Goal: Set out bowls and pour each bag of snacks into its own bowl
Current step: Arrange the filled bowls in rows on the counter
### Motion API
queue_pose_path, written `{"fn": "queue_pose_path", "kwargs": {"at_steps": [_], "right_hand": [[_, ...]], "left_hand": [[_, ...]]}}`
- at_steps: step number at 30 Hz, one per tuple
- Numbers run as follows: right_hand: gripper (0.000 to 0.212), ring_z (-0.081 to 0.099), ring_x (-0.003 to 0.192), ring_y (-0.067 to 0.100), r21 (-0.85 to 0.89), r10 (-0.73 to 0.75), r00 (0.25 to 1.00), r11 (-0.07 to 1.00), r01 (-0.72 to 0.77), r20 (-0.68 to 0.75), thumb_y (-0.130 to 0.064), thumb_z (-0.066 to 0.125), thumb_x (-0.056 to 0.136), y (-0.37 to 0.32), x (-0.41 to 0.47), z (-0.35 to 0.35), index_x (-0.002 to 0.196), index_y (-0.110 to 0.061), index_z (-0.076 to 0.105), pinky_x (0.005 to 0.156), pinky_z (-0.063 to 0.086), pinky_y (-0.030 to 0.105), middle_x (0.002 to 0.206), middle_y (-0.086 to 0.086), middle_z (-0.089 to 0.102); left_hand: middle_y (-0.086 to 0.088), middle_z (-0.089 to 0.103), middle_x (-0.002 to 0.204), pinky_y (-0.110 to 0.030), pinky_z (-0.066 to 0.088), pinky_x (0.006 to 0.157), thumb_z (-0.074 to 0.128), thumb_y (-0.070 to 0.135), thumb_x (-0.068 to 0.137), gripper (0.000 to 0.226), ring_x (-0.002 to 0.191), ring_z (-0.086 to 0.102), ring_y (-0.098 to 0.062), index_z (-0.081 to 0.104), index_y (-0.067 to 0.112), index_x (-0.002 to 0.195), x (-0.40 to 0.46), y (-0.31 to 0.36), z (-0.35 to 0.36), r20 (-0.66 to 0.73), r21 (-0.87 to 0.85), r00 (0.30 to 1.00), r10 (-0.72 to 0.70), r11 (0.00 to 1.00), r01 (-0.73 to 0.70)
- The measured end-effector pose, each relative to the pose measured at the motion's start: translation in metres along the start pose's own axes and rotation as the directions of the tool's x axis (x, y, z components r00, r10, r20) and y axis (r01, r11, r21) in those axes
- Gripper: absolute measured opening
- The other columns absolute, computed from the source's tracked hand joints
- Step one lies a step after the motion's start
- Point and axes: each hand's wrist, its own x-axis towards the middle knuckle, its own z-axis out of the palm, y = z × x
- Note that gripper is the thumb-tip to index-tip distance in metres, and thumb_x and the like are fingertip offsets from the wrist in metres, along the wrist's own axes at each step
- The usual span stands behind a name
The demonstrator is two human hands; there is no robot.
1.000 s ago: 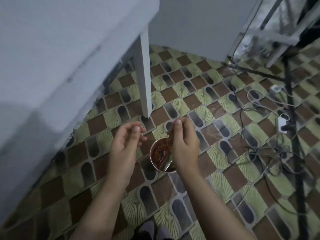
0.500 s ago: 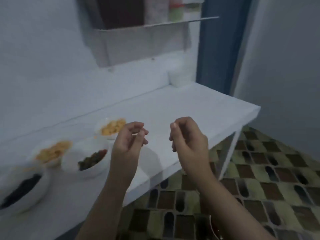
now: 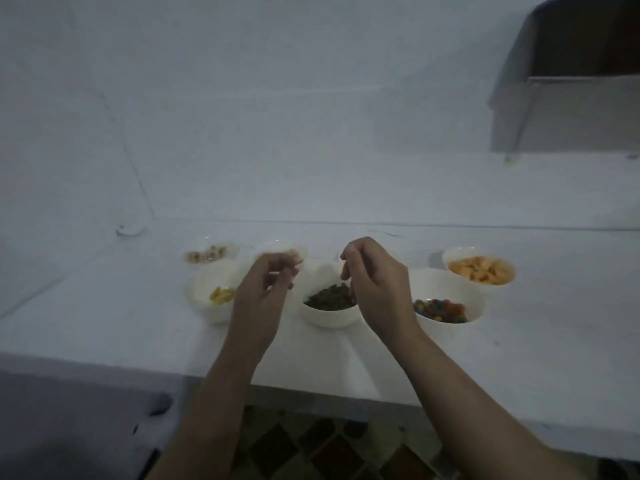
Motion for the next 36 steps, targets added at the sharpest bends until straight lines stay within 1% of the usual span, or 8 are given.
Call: {"fn": "queue_pose_path", "kwargs": {"at_steps": [4,12,16,19,23,26,33,36], "right_hand": [[0.018,0.058,0.061,0.015,-0.084,0.038,0.987,0.996,-0.025,0.154,-0.022,0.048,0.1,0.008,0.043,0.076,0.087,-0.019,0.061,0.06,0.049,0.032,0.075,-0.005,0.064],[0.018,0.062,0.073,0.019,-0.4,0.19,0.941,0.914,-0.065,0.281,-0.018,0.046,0.096,0.046,0.133,0.199,0.101,-0.022,0.062,0.07,0.055,0.039,0.095,0.0,0.068],[0.028,0.057,0.104,0.025,-0.717,0.489,0.769,0.694,-0.059,0.41,-0.023,0.046,0.099,0.081,0.155,0.23,0.125,-0.024,0.057,0.088,0.049,0.036,0.126,0.007,0.058],[0.038,0.057,0.113,0.026,-0.817,0.606,0.688,0.576,-0.033,0.4,-0.022,0.05,0.096,0.108,0.156,0.244,0.133,-0.023,0.053,0.094,0.05,0.039,0.132,0.006,0.057],[0.034,0.063,0.094,0.024,-0.786,0.6,0.718,0.606,-0.12,0.354,-0.035,0.061,0.092,0.123,0.154,0.257,0.121,-0.018,0.062,0.076,0.052,0.031,0.109,0.007,0.068],[0.023,0.066,0.08,0.023,-0.79,0.603,0.751,0.584,-0.186,0.269,-0.028,0.066,0.089,0.133,0.155,0.265,0.104,-0.011,0.07,0.067,0.052,0.03,0.09,0.005,0.068],[0.009,0.062,0.089,0.026,-0.774,0.51,0.855,0.578,-0.258,0.097,-0.016,0.061,0.088,0.153,0.169,0.283,0.094,-0.013,0.067,0.068,0.04,0.028,0.085,0.004,0.059],[0.01,0.062,0.09,0.026,-0.802,0.503,0.863,0.531,-0.273,0.039,-0.02,0.056,0.09,0.162,0.181,0.289,0.095,-0.016,0.064,0.069,0.046,0.031,0.095,0.004,0.063]], "left_hand": [[0.01,0.068,0.094,-0.024,0.049,0.077,0.053,0.006,0.097,0.027,0.086,0.063,-0.012,0.063,0.03,0.091,0.055,-0.047,-0.055,-0.058,0.056,0.998,-0.019,0.998,0.022],[0.013,0.066,0.104,-0.01,0.043,0.075,0.047,-0.002,0.092,0.034,0.093,0.06,-0.005,0.068,0.025,0.096,0.187,-0.142,-0.133,0.126,0.305,0.985,-0.119,0.949,0.076],[0.0,0.065,0.125,-0.037,0.044,0.102,0.054,0.002,0.088,0.03,0.114,0.058,-0.021,0.071,0.02,0.104,0.232,-0.193,-0.162,0.226,0.547,0.937,-0.267,0.831,0.105],[-0.004,0.062,0.129,-0.036,0.045,0.099,0.055,0.011,0.088,0.029,0.116,0.057,-0.028,0.071,0.022,0.11,0.249,-0.222,-0.18,0.19,0.694,0.911,-0.366,0.707,0.139],[-0.002,0.065,0.124,-0.035,0.047,0.096,0.059,0.013,0.085,0.029,0.113,0.059,-0.028,0.071,0.028,0.107,0.263,-0.254,-0.193,0.199,0.725,0.869,-0.454,0.665,0.181],[0.003,0.068,0.113,-0.03,0.047,0.091,0.064,0.016,0.082,0.023,0.106,0.06,-0.021,0.071,0.033,0.096,0.268,-0.266,-0.189,0.242,0.666,0.862,-0.446,0.723,0.187],[0.001,0.071,0.094,-0.026,0.045,0.073,0.074,0.017,0.077,0.015,0.089,0.065,-0.021,0.067,0.031,0.077,0.287,-0.29,-0.175,0.189,0.584,0.915,-0.357,0.79,0.187],[-0.003,0.072,0.093,-0.025,0.044,0.071,0.078,0.017,0.075,0.014,0.086,0.066,-0.022,0.067,0.027,0.077,0.306,-0.296,-0.162,0.226,0.569,0.918,-0.325,0.809,0.147]]}}
